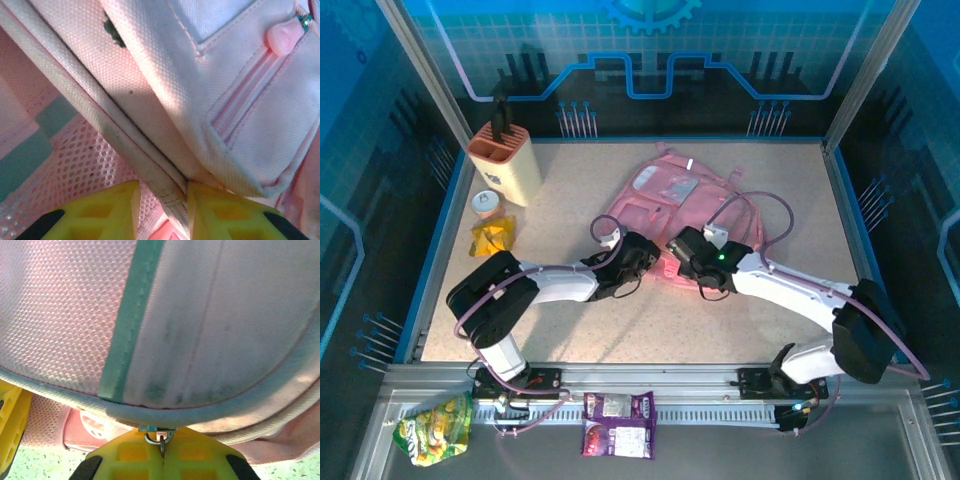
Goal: Pack the student bag
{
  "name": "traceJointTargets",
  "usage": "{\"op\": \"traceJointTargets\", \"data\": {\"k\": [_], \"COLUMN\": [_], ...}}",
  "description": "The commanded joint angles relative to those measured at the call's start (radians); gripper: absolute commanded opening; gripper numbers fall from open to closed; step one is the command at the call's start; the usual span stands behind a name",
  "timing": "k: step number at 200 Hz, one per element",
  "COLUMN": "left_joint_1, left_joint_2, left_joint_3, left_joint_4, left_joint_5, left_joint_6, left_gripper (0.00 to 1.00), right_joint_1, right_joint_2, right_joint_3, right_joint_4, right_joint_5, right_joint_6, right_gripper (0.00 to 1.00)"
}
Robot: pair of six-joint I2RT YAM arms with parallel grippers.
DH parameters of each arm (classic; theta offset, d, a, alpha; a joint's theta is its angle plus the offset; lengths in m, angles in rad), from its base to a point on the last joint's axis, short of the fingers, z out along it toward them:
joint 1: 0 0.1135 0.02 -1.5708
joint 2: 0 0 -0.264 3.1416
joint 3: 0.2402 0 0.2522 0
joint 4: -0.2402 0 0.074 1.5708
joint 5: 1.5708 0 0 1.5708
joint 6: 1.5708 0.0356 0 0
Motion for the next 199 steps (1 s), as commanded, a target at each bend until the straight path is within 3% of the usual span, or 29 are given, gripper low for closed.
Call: {"op": "traceJointTargets", "data": {"k": [1,38,74,126,142,173,199], "left_joint_1": [0.052,0.105,0.182,0.2,0.186,0.109,0.031], "left_joint_2": [-0.015,-0.062,-0.07,-0.125,-0.158,-0.208,-0.234], "left_joint_3": [-0.043,-0.074,-0.061,-0.046,-0.074,-0.086,-0.06], "left_joint_4": [-0.035,-0.063,-0.076,-0.116,-0.069,-0.04,-0.04], "left_joint_5": [-0.084,-0.08,0.012,0.093,0.121,0.148,0.136], "left_joint_6": [-0.001,0.051,0.116,0.17,0.139,0.056,-0.025], "left_gripper": [0.26,0.2,0.2,0.22,0.25,0.36,0.42], "right_joint_1": [-0.027,-0.119,-0.215,-0.224,-0.255,-0.307,-0.308], "right_joint_2": [-0.075,-0.152,-0.172,-0.175,-0.169,-0.184,-0.192], "right_joint_3": [-0.034,-0.099,-0.105,-0.094,-0.084,-0.119,-0.125], "right_joint_4": [-0.091,-0.02,-0.008,-0.007,-0.056,-0.009,0.01], "right_joint_5": [0.033,-0.082,-0.193,-0.225,-0.174,-0.315,-0.343], "right_joint_6": [-0.094,-0.31,-0.447,-0.576,-0.552,-0.55,-0.554], "right_gripper": [0.01,0.0,0.0,0.0,0.0,0.0,0.0]}}
